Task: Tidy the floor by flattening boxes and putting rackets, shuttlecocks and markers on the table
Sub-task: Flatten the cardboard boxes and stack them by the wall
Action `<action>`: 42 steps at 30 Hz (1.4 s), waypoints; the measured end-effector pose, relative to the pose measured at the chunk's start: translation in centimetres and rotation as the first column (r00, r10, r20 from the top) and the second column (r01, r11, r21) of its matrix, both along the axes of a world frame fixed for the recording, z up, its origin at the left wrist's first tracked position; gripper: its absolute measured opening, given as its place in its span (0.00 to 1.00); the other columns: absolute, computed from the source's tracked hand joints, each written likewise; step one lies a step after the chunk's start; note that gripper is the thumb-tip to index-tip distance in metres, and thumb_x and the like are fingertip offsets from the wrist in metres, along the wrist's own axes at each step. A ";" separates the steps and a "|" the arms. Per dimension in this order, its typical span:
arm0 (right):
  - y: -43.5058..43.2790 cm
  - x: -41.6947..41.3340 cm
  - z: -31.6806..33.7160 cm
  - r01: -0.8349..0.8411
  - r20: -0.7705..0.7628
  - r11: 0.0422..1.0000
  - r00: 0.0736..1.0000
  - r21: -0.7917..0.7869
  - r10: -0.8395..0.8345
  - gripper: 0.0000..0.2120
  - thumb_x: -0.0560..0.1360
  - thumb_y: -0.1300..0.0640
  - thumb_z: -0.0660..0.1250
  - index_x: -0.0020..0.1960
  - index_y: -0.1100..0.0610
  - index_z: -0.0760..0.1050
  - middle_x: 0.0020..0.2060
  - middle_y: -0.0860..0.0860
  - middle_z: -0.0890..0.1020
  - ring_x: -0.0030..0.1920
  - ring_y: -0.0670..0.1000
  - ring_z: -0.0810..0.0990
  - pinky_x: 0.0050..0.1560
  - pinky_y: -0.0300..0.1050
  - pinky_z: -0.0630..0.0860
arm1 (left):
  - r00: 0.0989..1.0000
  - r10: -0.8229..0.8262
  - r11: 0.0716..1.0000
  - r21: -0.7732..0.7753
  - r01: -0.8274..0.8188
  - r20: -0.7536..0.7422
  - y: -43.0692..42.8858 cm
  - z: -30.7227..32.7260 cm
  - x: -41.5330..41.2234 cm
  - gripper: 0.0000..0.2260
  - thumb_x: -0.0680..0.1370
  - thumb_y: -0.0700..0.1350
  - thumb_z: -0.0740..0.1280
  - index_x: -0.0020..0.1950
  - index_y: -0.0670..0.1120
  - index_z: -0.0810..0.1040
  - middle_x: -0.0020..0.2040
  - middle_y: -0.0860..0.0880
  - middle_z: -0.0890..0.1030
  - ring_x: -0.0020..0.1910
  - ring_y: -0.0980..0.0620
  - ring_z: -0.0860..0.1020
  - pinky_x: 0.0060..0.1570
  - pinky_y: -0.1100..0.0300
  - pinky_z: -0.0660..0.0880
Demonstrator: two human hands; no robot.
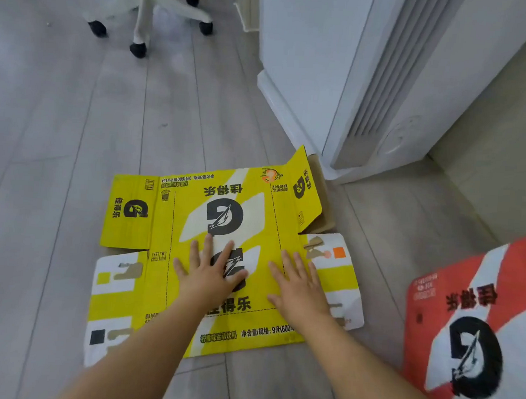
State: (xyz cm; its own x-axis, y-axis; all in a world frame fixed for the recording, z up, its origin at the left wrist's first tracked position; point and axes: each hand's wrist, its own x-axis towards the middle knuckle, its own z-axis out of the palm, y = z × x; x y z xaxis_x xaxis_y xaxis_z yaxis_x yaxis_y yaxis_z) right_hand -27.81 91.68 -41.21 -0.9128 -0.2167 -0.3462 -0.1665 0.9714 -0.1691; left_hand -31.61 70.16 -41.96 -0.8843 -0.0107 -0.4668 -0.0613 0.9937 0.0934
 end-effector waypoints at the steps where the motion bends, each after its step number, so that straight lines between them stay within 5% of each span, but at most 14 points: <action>1: 0.0 0.0 -0.4 0.038 0.073 0.999 0.997 0.005 -0.038 0.36 0.78 0.37 0.58 0.79 0.42 0.42 0.78 0.49 0.36 0.78 0.55 0.35 0.76 0.60 0.40 | 1.000 0.018 1.000 -0.003 -0.018 0.014 -0.9 -0.3 0.4 0.38 0.70 0.80 0.42 0.76 0.70 0.34 0.80 0.52 0.31 0.78 0.43 0.30 0.71 0.29 0.38; 7: 0.3 0.4 -2.0 0.081 0.169 0.997 0.982 -0.001 -0.080 0.41 0.73 0.28 0.55 0.78 0.38 0.38 0.76 0.45 0.31 0.77 0.53 0.31 0.76 0.60 0.38 | 1.000 0.022 0.999 -0.028 -0.022 0.011 -5.1 -1.3 2.5 0.44 0.65 0.84 0.40 0.76 0.69 0.35 0.80 0.53 0.32 0.78 0.45 0.30 0.71 0.28 0.40; 19: 0.6 11.4 -1.4 0.082 0.257 0.993 0.961 0.084 -0.101 0.40 0.74 0.27 0.44 0.74 0.41 0.25 0.72 0.47 0.22 0.72 0.55 0.21 0.73 0.63 0.31 | 0.998 -0.001 0.998 -0.055 0.004 0.058 -3.4 -2.2 13.5 0.38 0.72 0.78 0.38 0.75 0.63 0.26 0.76 0.49 0.24 0.72 0.42 0.21 0.69 0.28 0.34; 24: 1.3 8.4 3.3 0.121 0.396 0.991 0.909 0.052 -0.131 0.35 0.79 0.36 0.53 0.79 0.43 0.39 0.78 0.50 0.35 0.78 0.56 0.36 0.76 0.60 0.42 | 0.980 -0.062 0.989 -0.118 0.086 0.192 -2.1 2.5 10.7 0.37 0.77 0.73 0.51 0.80 0.60 0.42 0.81 0.43 0.43 0.79 0.36 0.41 0.73 0.30 0.47; 28: 3.0 5.7 10.8 0.133 0.296 0.991 0.946 0.024 -0.134 0.32 0.81 0.43 0.57 0.80 0.48 0.48 0.79 0.53 0.44 0.79 0.57 0.44 0.76 0.58 0.47 | 0.974 -0.176 0.973 -0.123 0.194 0.142 1.0 9.4 7.7 0.29 0.80 0.66 0.57 0.78 0.57 0.57 0.79 0.43 0.56 0.78 0.38 0.53 0.72 0.32 0.51; 33: 7.2 4.3 22.2 0.195 0.075 0.981 0.978 -0.026 -0.192 0.20 0.78 0.50 0.63 0.68 0.54 0.70 0.66 0.54 0.74 0.66 0.59 0.72 0.64 0.54 0.69 | 0.931 -0.364 0.929 -0.072 0.363 -0.002 7.3 19.3 4.0 0.20 0.82 0.58 0.59 0.69 0.50 0.73 0.68 0.46 0.74 0.68 0.41 0.70 0.68 0.43 0.65; 38: 14.2 7.2 31.5 0.299 -0.196 0.948 0.928 -0.110 -0.316 0.16 0.77 0.51 0.64 0.64 0.54 0.75 0.61 0.53 0.79 0.61 0.58 0.77 0.60 0.51 0.73 | 0.828 -0.524 0.842 0.024 0.538 -0.200 15.4 28.1 3.3 0.17 0.81 0.56 0.60 0.66 0.51 0.76 0.62 0.48 0.78 0.62 0.42 0.76 0.59 0.50 0.72; 42: 19.2 11.5 35.5 0.426 -0.316 0.897 0.840 -0.119 -0.441 0.19 0.77 0.50 0.66 0.67 0.52 0.74 0.66 0.52 0.76 0.66 0.57 0.72 0.65 0.50 0.68 | 0.753 -0.602 0.757 0.112 0.644 -0.264 22.1 33.0 5.4 0.12 0.81 0.53 0.59 0.57 0.50 0.78 0.56 0.48 0.80 0.57 0.42 0.79 0.50 0.54 0.72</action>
State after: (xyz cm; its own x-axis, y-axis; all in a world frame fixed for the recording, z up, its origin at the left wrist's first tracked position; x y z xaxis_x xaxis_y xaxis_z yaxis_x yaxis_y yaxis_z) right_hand -16.35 110.91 -5.75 -0.9755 0.2198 -0.0115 0.2168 0.9505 -0.2226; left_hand -26.22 92.25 -9.00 -0.7348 0.6434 -0.2148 0.6064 0.7650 0.2172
